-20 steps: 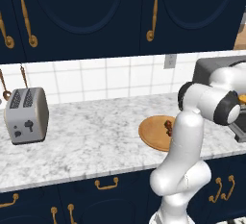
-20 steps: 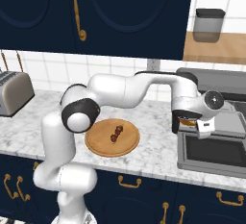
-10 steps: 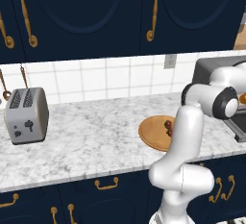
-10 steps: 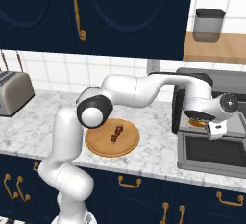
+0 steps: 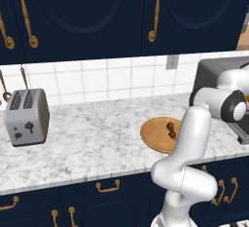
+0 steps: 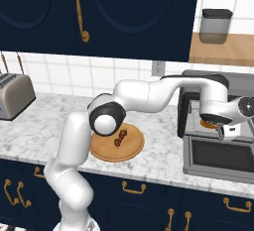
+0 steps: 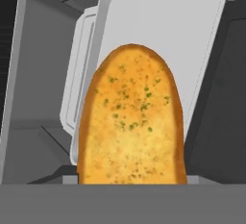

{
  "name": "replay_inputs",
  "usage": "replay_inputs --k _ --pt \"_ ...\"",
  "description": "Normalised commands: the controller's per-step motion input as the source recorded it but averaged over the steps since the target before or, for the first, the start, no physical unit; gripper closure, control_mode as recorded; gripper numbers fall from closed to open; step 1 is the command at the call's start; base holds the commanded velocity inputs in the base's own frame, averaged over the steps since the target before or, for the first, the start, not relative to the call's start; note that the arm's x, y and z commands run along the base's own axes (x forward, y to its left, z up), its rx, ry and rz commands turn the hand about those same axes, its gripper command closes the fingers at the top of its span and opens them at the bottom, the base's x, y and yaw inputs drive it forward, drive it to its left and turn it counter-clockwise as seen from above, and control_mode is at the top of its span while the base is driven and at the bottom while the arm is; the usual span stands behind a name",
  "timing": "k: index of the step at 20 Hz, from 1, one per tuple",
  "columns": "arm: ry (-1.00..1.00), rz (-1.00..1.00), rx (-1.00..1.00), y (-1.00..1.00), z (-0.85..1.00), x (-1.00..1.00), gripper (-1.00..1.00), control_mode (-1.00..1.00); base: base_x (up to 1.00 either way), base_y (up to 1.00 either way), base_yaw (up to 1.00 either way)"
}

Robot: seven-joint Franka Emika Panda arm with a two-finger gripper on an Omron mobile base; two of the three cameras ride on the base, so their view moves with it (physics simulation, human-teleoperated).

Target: Pick up the kebab skewer and baguette bread, and place them inside the toaster oven. Close the toaster oven door and start by setting the timer.

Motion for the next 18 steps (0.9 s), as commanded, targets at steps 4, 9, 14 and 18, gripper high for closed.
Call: replay_inputs --k 4,9,14,18 --pt "-0.02 -0.08 0.00 0.18 0.00 0.21 1.00 -1.00 0.00 0.00 0.00" --pt "0.00 -0.08 0.00 0.23 -0.05 0.24 1.00 -1.00 0.00 0.00 0.00" --pt "0.00 -0.07 0.00 0.13 -0.13 0.27 1.00 -1.00 0.00 0.00 0.00" --pt "0.00 -0.04 0.00 0.02 -0.12 0.25 1.00 -1.00 0.00 0.00 0.00"
